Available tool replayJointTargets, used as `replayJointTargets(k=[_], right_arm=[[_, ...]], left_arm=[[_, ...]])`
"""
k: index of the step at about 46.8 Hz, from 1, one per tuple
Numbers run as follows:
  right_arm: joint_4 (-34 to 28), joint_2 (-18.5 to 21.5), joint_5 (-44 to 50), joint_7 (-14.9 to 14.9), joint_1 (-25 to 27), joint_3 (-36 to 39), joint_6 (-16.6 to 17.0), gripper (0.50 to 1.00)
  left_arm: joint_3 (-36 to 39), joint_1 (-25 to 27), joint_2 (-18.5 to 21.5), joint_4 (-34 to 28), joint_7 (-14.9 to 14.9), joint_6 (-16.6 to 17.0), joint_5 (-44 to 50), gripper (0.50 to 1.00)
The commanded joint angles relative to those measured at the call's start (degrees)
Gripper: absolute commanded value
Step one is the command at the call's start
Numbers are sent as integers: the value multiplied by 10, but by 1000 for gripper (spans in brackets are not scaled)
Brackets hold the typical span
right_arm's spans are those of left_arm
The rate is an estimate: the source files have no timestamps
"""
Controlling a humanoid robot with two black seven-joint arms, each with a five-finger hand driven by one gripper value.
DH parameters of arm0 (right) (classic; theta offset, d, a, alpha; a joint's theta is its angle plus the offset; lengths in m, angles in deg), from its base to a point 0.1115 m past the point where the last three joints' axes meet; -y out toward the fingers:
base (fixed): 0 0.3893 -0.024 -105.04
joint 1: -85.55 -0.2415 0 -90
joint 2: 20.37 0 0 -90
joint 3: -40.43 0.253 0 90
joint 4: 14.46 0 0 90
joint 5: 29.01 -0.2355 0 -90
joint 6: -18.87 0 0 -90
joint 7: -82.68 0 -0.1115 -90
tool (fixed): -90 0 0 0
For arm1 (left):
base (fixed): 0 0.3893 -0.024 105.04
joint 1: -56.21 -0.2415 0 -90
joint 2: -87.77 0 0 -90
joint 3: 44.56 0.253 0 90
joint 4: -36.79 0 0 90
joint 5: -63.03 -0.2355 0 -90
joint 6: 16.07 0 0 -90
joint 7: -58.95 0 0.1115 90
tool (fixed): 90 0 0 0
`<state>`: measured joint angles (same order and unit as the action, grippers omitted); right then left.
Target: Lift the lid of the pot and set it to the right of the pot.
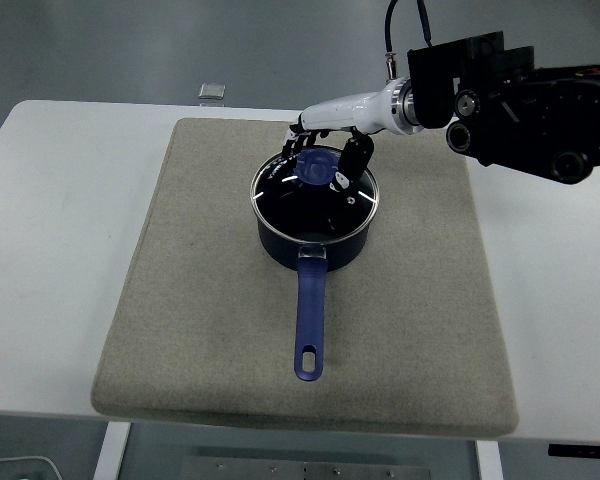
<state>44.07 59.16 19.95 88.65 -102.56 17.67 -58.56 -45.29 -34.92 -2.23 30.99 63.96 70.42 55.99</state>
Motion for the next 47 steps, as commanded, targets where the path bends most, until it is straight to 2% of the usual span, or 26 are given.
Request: replayJointTargets(k=[1,11,14,20,26,36,47], right_arm=[[0,0,0,-1,0,0,1,819],[0,-1,1,-2,0,0,4,791],[0,-1,1,-2,0,0,4,762],[0,0,1,-3,-1,0,5,731],[0,0,1,-3,0,0,5,721],[0,0,1,-4,-1,0,6,662],[1,0,1,-4,-4,0,7,635]], left_arm=[[-1,0,0,0,0,0,0,1000],[0,0,0,0,0,0,0,1000],[0,0,0,0,0,0,0,1000],[0,0,0,0,0,0,0,1000],[0,0,0,0,0,0,0,1000],[-1,0,0,0,0,0,0,1000],[0,0,0,0,0,0,0,1000]])
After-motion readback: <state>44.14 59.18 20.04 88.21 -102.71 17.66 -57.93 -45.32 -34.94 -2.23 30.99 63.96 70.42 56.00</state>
